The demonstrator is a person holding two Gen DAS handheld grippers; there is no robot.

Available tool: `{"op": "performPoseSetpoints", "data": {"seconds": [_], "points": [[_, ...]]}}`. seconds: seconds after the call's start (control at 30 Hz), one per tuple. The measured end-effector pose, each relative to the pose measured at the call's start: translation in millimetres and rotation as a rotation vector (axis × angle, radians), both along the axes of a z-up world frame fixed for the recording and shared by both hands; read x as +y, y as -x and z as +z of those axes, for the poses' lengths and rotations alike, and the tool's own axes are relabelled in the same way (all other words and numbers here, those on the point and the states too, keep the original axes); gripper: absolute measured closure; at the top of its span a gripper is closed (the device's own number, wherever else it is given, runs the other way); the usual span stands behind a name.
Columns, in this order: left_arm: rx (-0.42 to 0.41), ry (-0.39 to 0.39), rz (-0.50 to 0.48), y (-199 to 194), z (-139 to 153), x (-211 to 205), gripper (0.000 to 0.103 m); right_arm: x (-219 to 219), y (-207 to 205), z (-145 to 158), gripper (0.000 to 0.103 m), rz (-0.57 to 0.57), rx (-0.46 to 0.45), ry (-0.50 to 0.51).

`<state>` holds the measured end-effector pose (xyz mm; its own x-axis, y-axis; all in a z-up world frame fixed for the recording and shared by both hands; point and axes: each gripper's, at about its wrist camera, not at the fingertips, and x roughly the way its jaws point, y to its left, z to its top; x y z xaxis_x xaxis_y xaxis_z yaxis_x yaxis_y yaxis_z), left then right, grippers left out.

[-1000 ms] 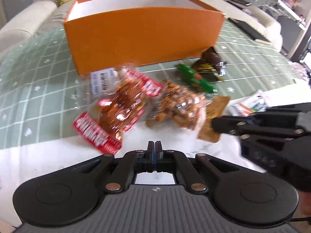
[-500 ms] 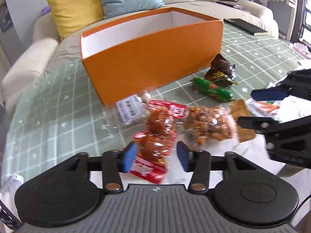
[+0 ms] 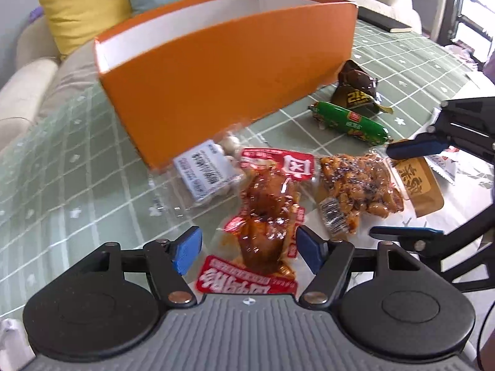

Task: Organize snacks
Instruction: 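Grasp the red-labelled meat bag with the left tool while the right tool grasps the peanut bag, then lift both held bags up off the table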

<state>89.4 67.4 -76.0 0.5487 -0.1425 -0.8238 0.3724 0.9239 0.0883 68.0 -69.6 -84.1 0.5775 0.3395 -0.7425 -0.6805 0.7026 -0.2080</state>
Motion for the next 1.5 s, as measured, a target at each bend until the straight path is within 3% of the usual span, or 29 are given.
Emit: {"op": "performPoseSetpoints", "data": {"seconds": [0.2, 0.43, 0.63, 0.83, 0.9, 0.93, 0.97, 1.1, 1.33, 1.5], "points": [[0.022, 0.083, 0.04, -6, -8, 2, 0.016, -4, -13, -5, 0.031, -0.051, 0.051, -0.066], [0.053, 0.083, 0.11, 1, -4, -6, 0.032, 0, -12, -8, 0.027, -0.077, 0.078, -0.102], [0.089, 0.099, 0.164, 15, -1, -14, 0.039, -4, -12, -5, 0.036, -0.116, 0.112, -0.113], [0.141, 0.28, 0.194, 25, 5, -7, 0.04, -10, -10, -3, 0.038, -0.155, 0.122, -0.114], [0.13, 0.277, 0.201, 27, 8, -11, 0.04, -12, -9, -3, 0.039, -0.164, 0.127, -0.119], [0.129, 0.276, 0.198, 27, 9, -12, 0.048, -14, -9, -2, 0.039, -0.168, 0.134, -0.126], [0.131, 0.291, 0.195, 27, 10, -13, 0.073, -15, -10, -2, 0.039, -0.172, 0.142, -0.135], [0.178, 0.431, 0.245, 23, 11, -1, 0.072, -17, -11, -2, 0.039, -0.18, 0.153, -0.138], [0.245, 0.477, 0.304, 16, -4, -3, 0.071, -14, -8, -3, 0.038, -0.17, 0.145, -0.131], [0.23, 0.49, 0.34, 15, -5, -2, 0.073, -14, -6, -5, 0.035, -0.153, 0.148, -0.124]]}}
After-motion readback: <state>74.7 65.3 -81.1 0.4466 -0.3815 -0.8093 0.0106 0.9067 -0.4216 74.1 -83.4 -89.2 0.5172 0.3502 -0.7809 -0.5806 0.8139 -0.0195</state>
